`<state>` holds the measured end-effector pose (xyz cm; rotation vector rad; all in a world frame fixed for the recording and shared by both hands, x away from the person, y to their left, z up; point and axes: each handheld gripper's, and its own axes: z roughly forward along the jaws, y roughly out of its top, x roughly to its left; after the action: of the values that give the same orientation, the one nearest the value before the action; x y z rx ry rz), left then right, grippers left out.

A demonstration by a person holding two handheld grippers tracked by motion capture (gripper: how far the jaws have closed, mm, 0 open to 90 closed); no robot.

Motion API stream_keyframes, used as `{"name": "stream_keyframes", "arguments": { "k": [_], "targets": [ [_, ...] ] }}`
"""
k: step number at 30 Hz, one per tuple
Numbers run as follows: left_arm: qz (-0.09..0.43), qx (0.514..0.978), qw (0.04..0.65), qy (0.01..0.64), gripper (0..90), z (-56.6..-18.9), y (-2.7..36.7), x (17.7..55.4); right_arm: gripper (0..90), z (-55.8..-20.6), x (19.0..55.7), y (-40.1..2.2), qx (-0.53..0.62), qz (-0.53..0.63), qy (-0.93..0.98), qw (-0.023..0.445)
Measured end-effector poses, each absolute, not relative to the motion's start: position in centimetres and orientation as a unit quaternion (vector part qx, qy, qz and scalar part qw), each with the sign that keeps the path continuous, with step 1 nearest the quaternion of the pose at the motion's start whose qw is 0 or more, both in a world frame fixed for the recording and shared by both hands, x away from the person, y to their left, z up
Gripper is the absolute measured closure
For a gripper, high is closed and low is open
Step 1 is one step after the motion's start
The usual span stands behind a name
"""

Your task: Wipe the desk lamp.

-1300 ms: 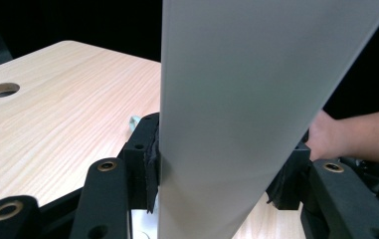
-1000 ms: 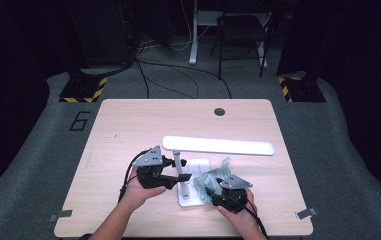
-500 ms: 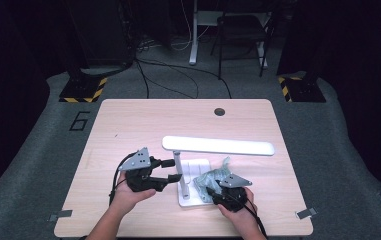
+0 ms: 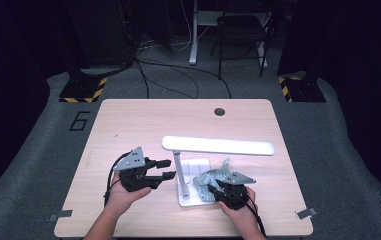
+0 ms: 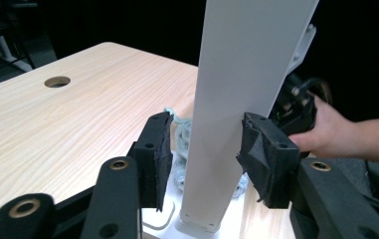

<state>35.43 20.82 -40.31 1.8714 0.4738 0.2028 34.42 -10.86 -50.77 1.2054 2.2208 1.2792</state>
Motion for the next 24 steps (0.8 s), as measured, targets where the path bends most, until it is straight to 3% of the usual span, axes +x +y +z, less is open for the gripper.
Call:
{"name": "stream_keyframes", "arguments": {
  "k": [7,12,16,21,24],
  "targets": [
    [0.09,0.798,0.56,0.203,53.1,-40.5,20.8,35.5,65.6,-49.9,34.3,-10.4,0.407,0.465,0.773,0.144],
    [0.086,0.796,0.563,0.204,52.0,-40.6,20.8,35.5,46.6,-50.7,34.5,-9.6,0.398,0.447,0.778,0.192],
    [0.088,0.796,0.562,0.208,51.6,-40.7,20.8,35.6,38.6,-51.2,35.0,-9.0,0.389,0.444,0.78,0.207],
    [0.089,0.796,0.562,0.208,51.0,-40.8,20.7,35.7,40.8,-51.9,35.2,-8.4,0.387,0.432,0.785,0.218],
    [0.089,0.797,0.56,0.208,50.6,-40.9,20.7,35.6,47.9,-51.9,35.3,-8.6,0.394,0.434,0.785,0.202]
  ]
}}
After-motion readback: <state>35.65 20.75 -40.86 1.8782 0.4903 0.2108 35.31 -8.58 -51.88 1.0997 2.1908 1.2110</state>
